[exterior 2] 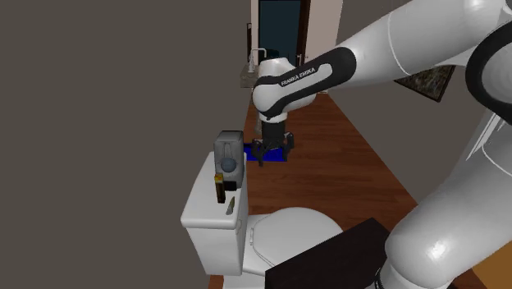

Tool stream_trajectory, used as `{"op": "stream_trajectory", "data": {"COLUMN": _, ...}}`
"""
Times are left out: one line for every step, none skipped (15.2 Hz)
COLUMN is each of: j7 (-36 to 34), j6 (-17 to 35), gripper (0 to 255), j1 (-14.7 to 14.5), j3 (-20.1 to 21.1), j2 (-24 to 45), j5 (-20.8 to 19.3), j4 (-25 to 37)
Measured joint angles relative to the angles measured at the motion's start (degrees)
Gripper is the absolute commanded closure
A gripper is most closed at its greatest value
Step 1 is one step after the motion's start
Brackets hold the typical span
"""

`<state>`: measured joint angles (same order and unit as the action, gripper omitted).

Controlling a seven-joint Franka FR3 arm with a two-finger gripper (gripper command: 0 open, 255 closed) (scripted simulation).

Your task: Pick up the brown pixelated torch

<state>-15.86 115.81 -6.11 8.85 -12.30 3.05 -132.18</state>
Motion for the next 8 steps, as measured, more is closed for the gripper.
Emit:
{"op": "stream_trajectory", "data": {"j7": -0.9, "j6": 1.1, "gripper": 0, "j1": -0.3, "j3": 0.6, "j2": 1.6, "j5": -0.2, "j4": 0.8}}
{"op": "stream_trajectory", "data": {"j7": -1.8, "j6": 1.8, "gripper": 0, "j1": -0.6, "j3": 1.2, "j2": 3.6, "j5": -0.5, "j4": 2.3}}
{"op": "stream_trajectory", "data": {"j7": -2.4, "j6": 2.8, "gripper": 0, "j1": -0.8, "j3": 1.6, "j2": 5.6, "j5": -1.0, "j4": 3.7}}
{"op": "stream_trajectory", "data": {"j7": -3.2, "j6": 3.5, "gripper": 0, "j1": -1.0, "j3": 2.0, "j2": 7.6, "j5": -1.4, "j4": 5.2}}
{"op": "stream_trajectory", "data": {"j7": -3.7, "j6": 4.5, "gripper": 0, "j1": -1.1, "j3": 2.3, "j2": 9.8, "j5": -2.0, "j4": 6.6}}
{"op": "stream_trajectory", "data": {"j7": -4.5, "j6": 5.2, "gripper": 0, "j1": -1.4, "j3": 2.6, "j2": 11.7, "j5": -2.6, "j4": 8.1}}
{"op": "stream_trajectory", "data": {"j7": -5.5, "j6": 6.3, "gripper": 0, "j1": -1.8, "j3": 3.0, "j2": 13.9, "j5": -3.3, "j4": 9.4}}
{"op": "stream_trajectory", "data": {"j7": -6.3, "j6": 7.0, "gripper": 0, "j1": -2.2, "j3": 3.3, "j2": 15.2, "j5": -3.7, "j4": 10.3}}
